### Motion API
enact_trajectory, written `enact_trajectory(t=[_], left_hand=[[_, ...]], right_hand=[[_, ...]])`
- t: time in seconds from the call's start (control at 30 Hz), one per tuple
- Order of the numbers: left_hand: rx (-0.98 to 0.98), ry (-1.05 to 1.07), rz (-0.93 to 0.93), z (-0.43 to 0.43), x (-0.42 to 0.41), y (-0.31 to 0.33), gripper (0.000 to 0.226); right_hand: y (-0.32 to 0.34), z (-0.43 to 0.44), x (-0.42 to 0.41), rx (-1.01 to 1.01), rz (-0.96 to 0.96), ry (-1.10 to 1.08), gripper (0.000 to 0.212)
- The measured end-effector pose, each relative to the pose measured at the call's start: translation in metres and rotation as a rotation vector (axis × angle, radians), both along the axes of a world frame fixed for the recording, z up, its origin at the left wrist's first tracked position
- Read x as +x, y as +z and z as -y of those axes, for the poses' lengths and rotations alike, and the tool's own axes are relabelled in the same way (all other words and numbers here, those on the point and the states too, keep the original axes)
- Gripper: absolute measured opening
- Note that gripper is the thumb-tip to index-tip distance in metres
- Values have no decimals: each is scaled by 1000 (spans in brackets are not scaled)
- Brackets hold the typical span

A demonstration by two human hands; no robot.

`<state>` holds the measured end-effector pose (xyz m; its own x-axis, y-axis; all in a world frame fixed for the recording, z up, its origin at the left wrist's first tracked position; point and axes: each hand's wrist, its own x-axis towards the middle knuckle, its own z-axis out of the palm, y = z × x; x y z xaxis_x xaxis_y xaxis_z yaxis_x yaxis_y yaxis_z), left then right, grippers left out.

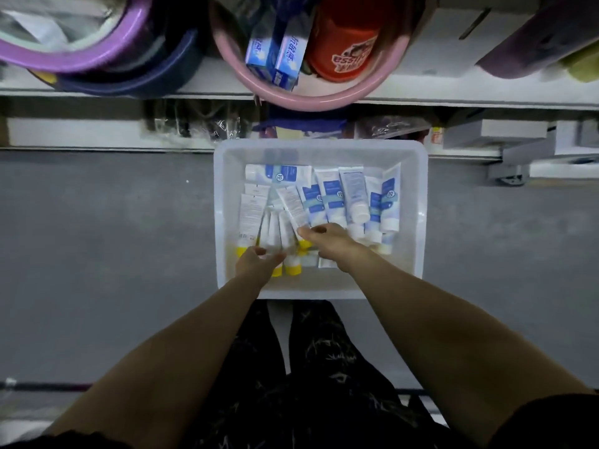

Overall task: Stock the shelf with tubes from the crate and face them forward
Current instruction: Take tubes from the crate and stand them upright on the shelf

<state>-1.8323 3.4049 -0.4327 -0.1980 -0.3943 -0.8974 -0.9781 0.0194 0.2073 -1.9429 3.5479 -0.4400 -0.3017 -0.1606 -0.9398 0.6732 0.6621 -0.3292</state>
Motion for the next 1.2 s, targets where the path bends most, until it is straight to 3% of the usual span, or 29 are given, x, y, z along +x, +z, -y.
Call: enact_trajectory(t=[0.17,0.37,0.5,0.63,0.8,0.9,1.03,1.2], left_hand=[[57,63,-60,1,11,-10,56],[157,25,-93,3,7,-19,25],[212,79,-123,3,6,-25,27],[256,190,-71,4,2,-27,49],[216,310,-64,-8,-3,-21,60],[260,415,-69,-10,-8,-7,45],[386,560,-84,0,-1,18,55],[495,716,-132,6,15,64,29]], right_hand=[[-13,10,11,18,-16,-87,53],[-23,22,15,112,-83,-216,51],[-26,29,14,125,-78,-233,49],[-35,29,12,138,-22,-276,47],[-26,30,2,12,116,-428,39],[-10,29,-5,-22,199,-461,30],[16,24,-6,-98,231,-453,30],[57,27,-2,-183,188,-427,25]])
